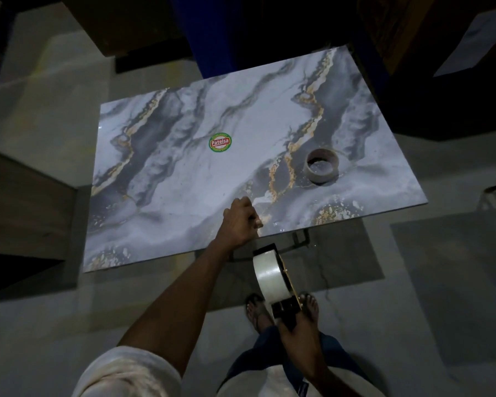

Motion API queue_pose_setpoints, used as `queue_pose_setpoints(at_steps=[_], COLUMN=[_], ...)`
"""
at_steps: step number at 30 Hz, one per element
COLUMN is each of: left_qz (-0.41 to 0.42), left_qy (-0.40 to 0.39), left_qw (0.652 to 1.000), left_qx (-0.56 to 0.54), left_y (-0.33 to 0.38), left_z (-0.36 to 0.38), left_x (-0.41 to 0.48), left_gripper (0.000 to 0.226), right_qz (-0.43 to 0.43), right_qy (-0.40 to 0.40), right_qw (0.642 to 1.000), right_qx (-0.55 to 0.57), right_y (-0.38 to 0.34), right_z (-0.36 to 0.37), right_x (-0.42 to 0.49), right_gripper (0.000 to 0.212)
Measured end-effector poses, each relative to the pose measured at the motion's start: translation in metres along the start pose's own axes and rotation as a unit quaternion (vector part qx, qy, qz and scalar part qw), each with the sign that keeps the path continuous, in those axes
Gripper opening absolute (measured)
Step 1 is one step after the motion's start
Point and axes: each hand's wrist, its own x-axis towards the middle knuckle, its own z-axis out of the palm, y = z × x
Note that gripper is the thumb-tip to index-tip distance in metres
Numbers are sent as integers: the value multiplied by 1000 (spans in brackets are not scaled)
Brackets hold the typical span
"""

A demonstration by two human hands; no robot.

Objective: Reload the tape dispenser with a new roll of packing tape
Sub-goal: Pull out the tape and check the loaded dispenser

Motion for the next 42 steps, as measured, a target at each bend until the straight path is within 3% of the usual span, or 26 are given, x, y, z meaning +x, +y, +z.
queue_pose_setpoints(at_steps=[3,7,11,14,20,23,30,35,38,41,42], left_qz=[6,-18,-38,-52,-58,-57,-49,-46,-52,-54,-54], left_qy=[0,-14,-1,11,2,-9,-16,4,3,-5,-11], left_qw=[1000,999,997,996,995,995,996,997,997,997,997], left_qx=[8,-28,-62,-75,-79,-79,-68,-62,-60,-56,-51], left_y=[-3,-3,-2,-2,-7,-8,-9,-8,-6,-5,-4], left_z=[1,0,0,1,2,3,5,5,5,3,2], left_x=[2,2,-1,-2,1,3,4,2,2,0,0], left_gripper=[12,1,10,15,12,14,11,10,10,9,10], right_qz=[-18,-17,0,7,17,15,39,12,15,26,40], right_qy=[-10,3,28,24,45,37,27,43,39,47,30], right_qw=[1000,998,996,992,994,994,992,993,993,990,987], right_qx=[-12,-59,-86,-127,-100,-101,-119,-105,-109,-134,-153], right_y=[-4,-6,-8,-1,11,25,19,-1,-6,-3,1], right_z=[0,-1,0,3,15,25,23,7,3,-5,-7], right_x=[1,10,24,38,47,62,79,79,79,79,81], right_gripper=[16,12,3,14,9,18,29,34,30,3,12])
